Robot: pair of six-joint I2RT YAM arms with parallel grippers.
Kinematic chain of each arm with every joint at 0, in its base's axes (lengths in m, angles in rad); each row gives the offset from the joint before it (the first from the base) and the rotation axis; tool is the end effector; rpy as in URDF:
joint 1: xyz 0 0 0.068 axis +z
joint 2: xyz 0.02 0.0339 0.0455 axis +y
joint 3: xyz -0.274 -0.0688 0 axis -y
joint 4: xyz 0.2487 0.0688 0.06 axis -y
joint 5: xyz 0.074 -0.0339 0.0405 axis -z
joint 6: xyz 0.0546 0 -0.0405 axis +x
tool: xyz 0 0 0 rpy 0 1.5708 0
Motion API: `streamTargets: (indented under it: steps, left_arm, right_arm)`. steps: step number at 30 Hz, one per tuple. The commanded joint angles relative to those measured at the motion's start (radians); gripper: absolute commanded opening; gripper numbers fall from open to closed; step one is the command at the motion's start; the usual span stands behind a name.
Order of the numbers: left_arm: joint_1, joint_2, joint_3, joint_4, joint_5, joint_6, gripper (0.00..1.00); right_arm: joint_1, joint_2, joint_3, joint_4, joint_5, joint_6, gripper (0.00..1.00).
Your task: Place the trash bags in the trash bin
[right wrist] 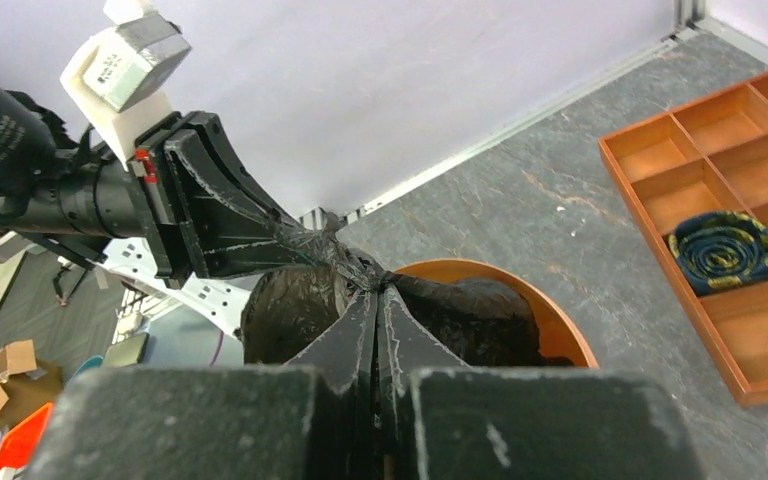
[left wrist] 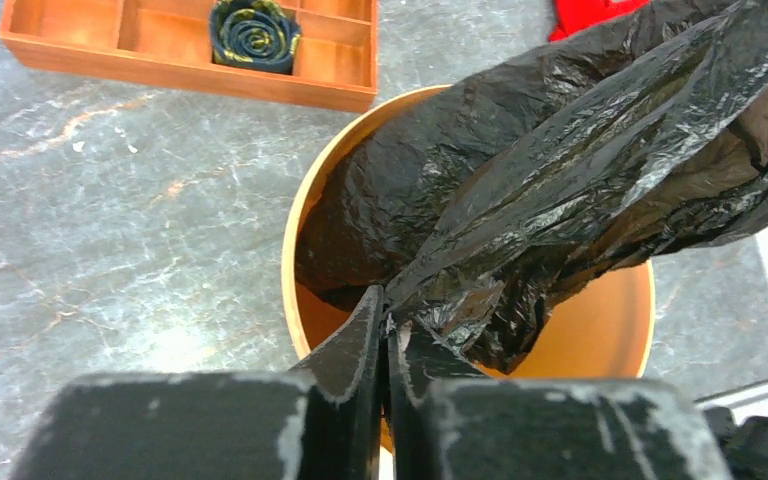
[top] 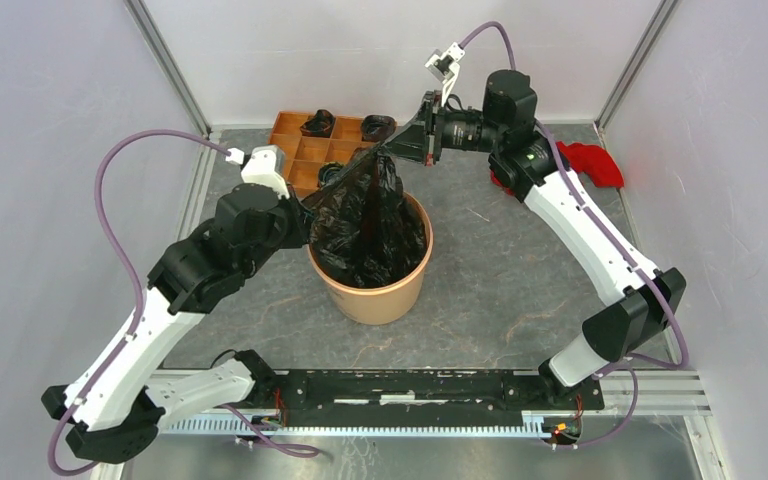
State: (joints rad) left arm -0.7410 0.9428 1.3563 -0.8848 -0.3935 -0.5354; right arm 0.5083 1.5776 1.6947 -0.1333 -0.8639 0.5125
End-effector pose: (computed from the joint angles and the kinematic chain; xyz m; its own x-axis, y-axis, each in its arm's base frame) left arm 0.1421 -0.1017 0.4336 -0.4776 -0.2017 -0.8551 0.1485 0.9408 -0.3048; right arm 0.3042 0.2170 0.4744 -0.4930 0.0899 -0.8654 -0.8474 0.1759 0.5010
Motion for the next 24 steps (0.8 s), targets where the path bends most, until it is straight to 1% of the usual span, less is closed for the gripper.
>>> streamTargets:
  steps: [1,3,5,7,9,12,15,18,20,22,24]
  left_arm:
    - [0.001,0.03,0.033,0.004,-0.107,0.06,0.04]
    - [0.006,0.069,0.048,-0.028,-0.213,0.077,0.04]
    - [0.042,0.118,0.054,-0.054,-0.295,0.101,0.03]
    - [0.12,0.164,0.043,-0.057,-0.287,0.13,0.02]
    - [0.207,0.197,0.018,-0.033,-0.23,0.156,0.02]
    - [0.311,0.214,-0.046,0.032,-0.105,0.172,0.02]
    - [0.38,0.231,-0.093,0.091,-0.012,0.175,0.02]
    - [0.417,0.257,-0.128,0.11,0.05,0.172,0.02]
    - [0.43,0.255,-0.156,0.123,0.112,0.172,0.02]
    - [0.431,0.218,-0.202,0.164,0.196,0.169,0.02]
    - [0.431,0.176,-0.254,0.214,0.25,0.159,0.02]
  right_arm:
    - [-0.014,-0.027,0.023,-0.091,0.046,-0.106,0.0]
    - [-0.021,-0.009,0.064,-0.211,0.12,-0.223,0.03]
    - [-0.024,0.024,0.122,-0.371,0.291,-0.352,0.04]
    - [-0.026,0.062,0.158,-0.457,0.406,-0.435,0.04]
    - [-0.026,0.09,0.158,-0.502,0.491,-0.511,0.03]
    - [-0.025,0.073,0.04,-0.411,0.566,-0.579,0.02]
    - [-0.025,0.076,-0.031,-0.329,0.583,-0.6,0.02]
    - [-0.026,0.118,-0.039,-0.316,0.623,-0.608,0.03]
    - [-0.026,0.14,-0.039,-0.326,0.629,-0.604,0.0]
    - [-0.025,0.147,-0.032,-0.346,0.643,-0.58,0.0]
    - [-0.026,0.136,0.018,-0.414,0.701,-0.536,0.01]
